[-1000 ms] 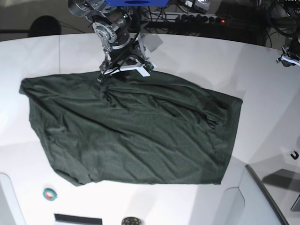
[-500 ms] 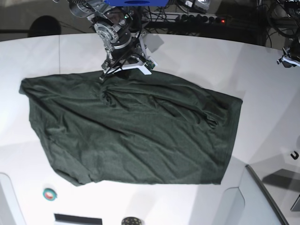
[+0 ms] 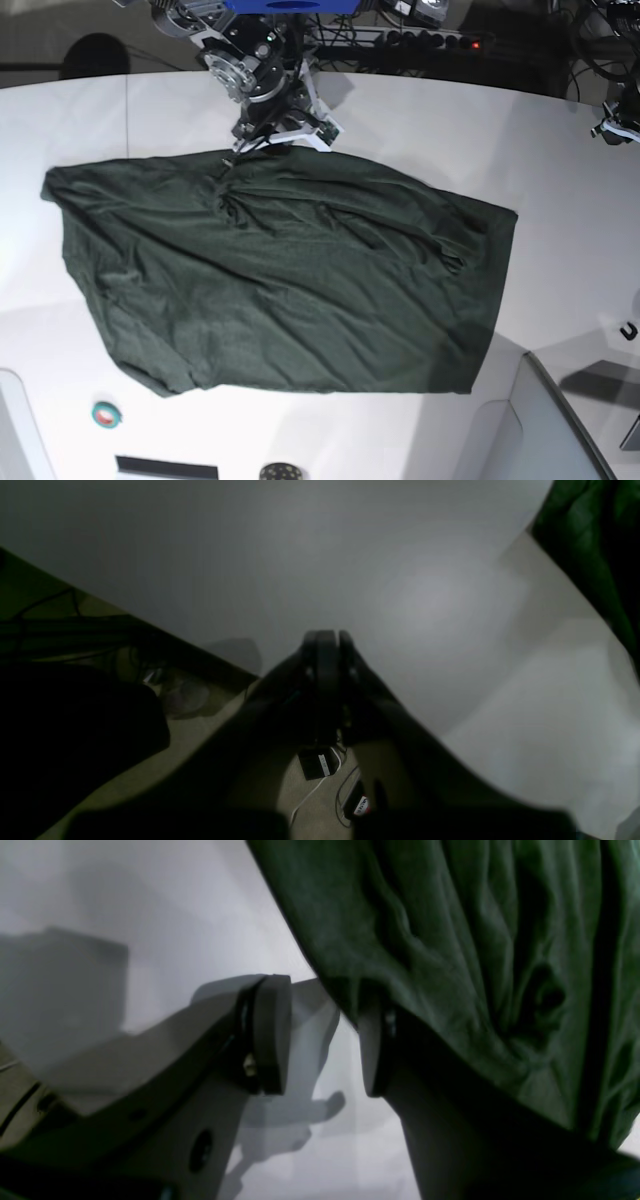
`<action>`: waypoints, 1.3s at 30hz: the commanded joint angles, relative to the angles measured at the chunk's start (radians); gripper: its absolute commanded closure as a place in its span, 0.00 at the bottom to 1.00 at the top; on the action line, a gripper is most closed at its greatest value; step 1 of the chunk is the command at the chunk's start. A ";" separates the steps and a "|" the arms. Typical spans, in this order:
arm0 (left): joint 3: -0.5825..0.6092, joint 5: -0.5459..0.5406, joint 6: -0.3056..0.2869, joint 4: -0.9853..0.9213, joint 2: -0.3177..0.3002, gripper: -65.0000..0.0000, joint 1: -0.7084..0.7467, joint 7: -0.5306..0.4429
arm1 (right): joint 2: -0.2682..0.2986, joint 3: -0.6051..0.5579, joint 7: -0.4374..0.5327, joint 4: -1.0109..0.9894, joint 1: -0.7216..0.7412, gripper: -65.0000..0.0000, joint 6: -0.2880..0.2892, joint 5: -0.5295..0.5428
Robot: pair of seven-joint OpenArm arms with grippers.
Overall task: Layout the t-shirt on the table in an organized manner, then fold the t-shirt properly
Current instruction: 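Pinch the shirt edge middle with the right gripper and lift it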
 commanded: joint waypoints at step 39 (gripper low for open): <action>-0.005 -0.008 -0.004 0.011 -0.023 1.00 0.001 -0.015 | 0.007 -0.035 -0.082 0.096 -0.022 0.66 0.018 -0.020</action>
